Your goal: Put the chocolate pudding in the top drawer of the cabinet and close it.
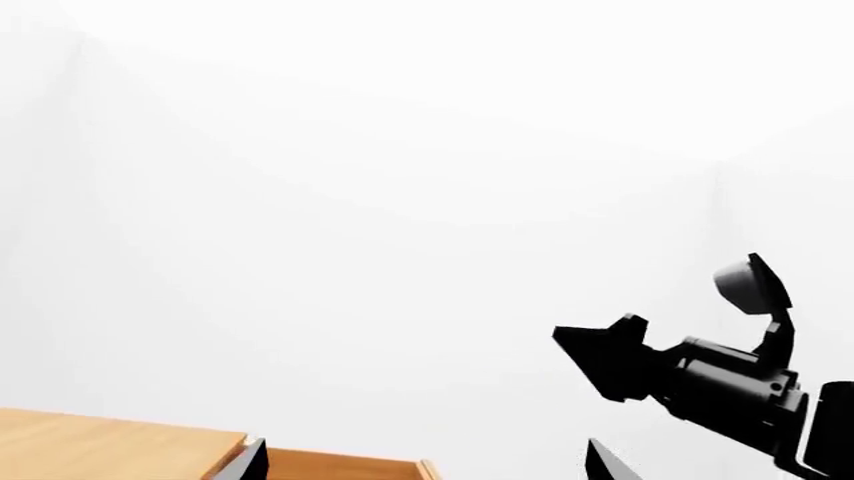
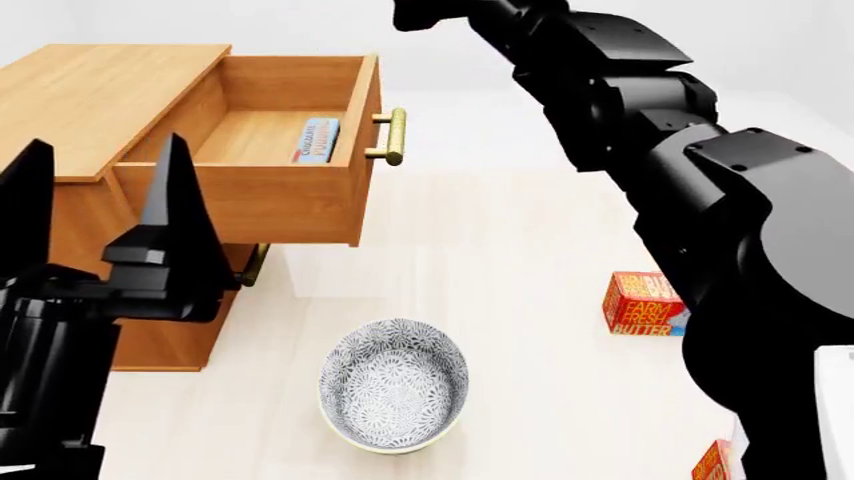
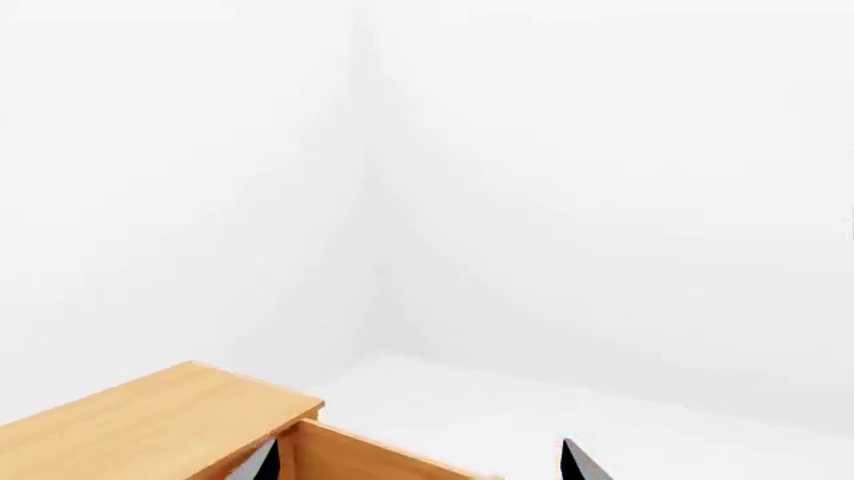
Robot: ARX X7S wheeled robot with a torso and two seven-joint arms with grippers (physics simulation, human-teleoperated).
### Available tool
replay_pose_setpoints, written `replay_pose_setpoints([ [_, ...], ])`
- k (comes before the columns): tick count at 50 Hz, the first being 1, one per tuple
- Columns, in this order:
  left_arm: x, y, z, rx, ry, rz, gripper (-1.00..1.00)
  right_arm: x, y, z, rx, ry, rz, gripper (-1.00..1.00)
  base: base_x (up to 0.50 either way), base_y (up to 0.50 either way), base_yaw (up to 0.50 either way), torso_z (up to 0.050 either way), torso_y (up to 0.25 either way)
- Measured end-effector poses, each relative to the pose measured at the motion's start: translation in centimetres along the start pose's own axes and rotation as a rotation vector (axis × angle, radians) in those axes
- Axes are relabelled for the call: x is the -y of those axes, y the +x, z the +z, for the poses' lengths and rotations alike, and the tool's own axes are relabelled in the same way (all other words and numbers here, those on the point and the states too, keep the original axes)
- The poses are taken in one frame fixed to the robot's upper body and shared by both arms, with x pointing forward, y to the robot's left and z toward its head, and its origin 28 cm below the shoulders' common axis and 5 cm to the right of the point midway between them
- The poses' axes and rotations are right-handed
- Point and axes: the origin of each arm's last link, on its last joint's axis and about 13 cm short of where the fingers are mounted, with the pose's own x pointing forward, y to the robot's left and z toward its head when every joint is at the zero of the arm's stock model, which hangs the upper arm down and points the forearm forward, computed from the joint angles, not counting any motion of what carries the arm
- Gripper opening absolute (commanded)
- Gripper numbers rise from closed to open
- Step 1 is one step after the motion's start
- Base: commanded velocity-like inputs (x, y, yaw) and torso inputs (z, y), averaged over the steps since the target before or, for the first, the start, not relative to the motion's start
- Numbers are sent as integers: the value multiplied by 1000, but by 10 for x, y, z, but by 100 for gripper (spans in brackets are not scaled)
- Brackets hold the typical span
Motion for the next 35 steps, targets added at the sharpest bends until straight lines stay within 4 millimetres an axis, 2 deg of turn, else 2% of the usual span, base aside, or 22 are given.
replay_pose_setpoints([
  [16, 0, 5, -5, -2, -3, -2, 100, 13, -11, 15, -27, -27, -18, 100, 0, 0, 0, 0, 0],
  [35, 1, 4, -7, -4, -7, -6, 100, 16, -44, 22, -18, -61, -54, 100, 0, 0, 0, 0, 0],
])
